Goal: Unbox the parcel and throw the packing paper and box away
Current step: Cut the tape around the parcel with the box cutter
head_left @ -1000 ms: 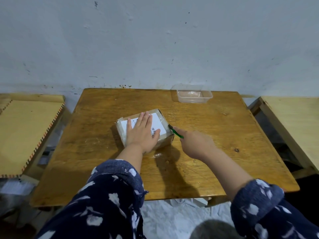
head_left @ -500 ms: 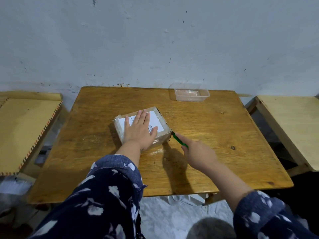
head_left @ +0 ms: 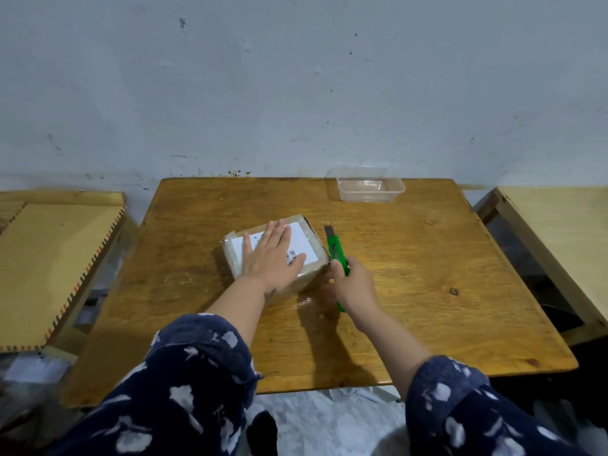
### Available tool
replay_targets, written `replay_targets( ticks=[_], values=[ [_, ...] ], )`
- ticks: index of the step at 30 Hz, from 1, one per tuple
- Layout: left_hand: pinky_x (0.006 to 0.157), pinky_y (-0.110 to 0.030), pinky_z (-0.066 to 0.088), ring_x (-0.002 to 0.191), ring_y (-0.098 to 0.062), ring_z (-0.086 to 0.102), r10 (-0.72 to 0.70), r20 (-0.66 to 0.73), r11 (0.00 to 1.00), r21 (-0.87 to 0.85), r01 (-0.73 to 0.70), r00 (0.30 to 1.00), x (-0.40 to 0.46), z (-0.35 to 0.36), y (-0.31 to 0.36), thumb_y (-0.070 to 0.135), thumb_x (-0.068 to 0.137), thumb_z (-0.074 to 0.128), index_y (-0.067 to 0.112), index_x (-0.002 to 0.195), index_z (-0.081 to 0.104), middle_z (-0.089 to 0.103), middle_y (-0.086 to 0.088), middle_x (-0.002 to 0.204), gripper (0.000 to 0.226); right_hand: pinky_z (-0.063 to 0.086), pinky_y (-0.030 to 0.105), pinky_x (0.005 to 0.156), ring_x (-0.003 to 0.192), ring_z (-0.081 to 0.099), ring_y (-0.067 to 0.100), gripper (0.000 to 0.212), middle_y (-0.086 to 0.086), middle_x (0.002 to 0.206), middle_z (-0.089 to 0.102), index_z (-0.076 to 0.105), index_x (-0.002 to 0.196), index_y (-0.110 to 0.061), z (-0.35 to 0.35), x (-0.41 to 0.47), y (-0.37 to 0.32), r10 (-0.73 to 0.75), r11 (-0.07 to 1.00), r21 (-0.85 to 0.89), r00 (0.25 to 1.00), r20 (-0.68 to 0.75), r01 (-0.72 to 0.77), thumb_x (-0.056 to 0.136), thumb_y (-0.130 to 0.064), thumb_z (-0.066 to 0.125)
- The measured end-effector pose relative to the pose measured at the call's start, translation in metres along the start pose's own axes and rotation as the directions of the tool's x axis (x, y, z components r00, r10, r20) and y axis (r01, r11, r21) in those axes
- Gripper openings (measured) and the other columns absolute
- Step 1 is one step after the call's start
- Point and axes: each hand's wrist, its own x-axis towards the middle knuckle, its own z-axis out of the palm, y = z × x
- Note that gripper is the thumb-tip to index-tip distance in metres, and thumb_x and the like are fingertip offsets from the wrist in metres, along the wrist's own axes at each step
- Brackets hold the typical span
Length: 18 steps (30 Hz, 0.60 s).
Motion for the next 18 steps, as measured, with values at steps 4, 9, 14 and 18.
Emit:
replay_targets(
  ticks=[4, 9, 14, 18],
  values=[
    [0.114, -0.055, -0.011, 0.147, -0.014, -0.016, -0.023, 0.026, 1.0, -0.003, 0.023, 0.999, 0.011, -0.006, -0.002, 0.061, 0.095, 0.02, 0.023, 0.153, -0.002, -0.013, 0.002, 0.161, 0.073, 0.051, 0.042, 0.078, 0.091, 0.063, 0.032, 0.028, 0.011, 0.098, 0.067, 0.057, 0.113, -0.013, 0.011, 0.021, -0.017, -0.07, 0.993, -0.102, 0.993, -0.091, 0.06, 0.098, -0.032, 0.041],
    [0.116, -0.054, -0.009, 0.147, -0.014, -0.014, 0.027, 0.081, 1.0, 0.007, -0.028, 0.996, 0.032, -0.019, -0.015, 0.07, 0.09, 0.018, 0.025, 0.154, 0.0, -0.013, 0.001, 0.161, 0.08, 0.051, 0.045, 0.084, 0.097, 0.062, 0.032, 0.031, 0.012, 0.106, 0.066, 0.057, 0.12, -0.012, 0.019, 0.061, -0.04, -0.04, 0.997, -0.078, 0.991, -0.126, 0.03, 0.098, -0.03, 0.043],
    [0.117, -0.052, -0.01, 0.147, -0.013, -0.017, 0.107, 0.11, 0.993, 0.044, -0.112, 0.988, 0.041, -0.026, -0.032, 0.087, 0.074, 0.025, 0.03, 0.153, -0.003, -0.016, 0.001, 0.161, 0.101, 0.05, 0.045, 0.087, 0.095, 0.057, 0.027, 0.034, 0.009, 0.112, 0.063, 0.054, 0.126, -0.015, 0.025, 0.1, -0.058, -0.01, 0.997, -0.079, 0.998, -0.066, 0.004, 0.099, -0.031, 0.041],
    [0.118, -0.052, -0.008, 0.146, -0.014, -0.02, 0.142, 0.118, 0.986, 0.071, -0.15, 0.983, 0.042, -0.027, -0.041, 0.095, 0.061, 0.031, 0.031, 0.152, -0.009, -0.021, 0.001, 0.159, 0.117, 0.04, 0.036, 0.081, 0.101, 0.05, 0.021, 0.038, 0.007, 0.125, 0.055, 0.043, 0.138, -0.016, 0.026, 0.114, -0.068, 0.043, 0.997, 0.061, 0.996, 0.08, -0.048, 0.101, -0.027, 0.037]
  ],
)
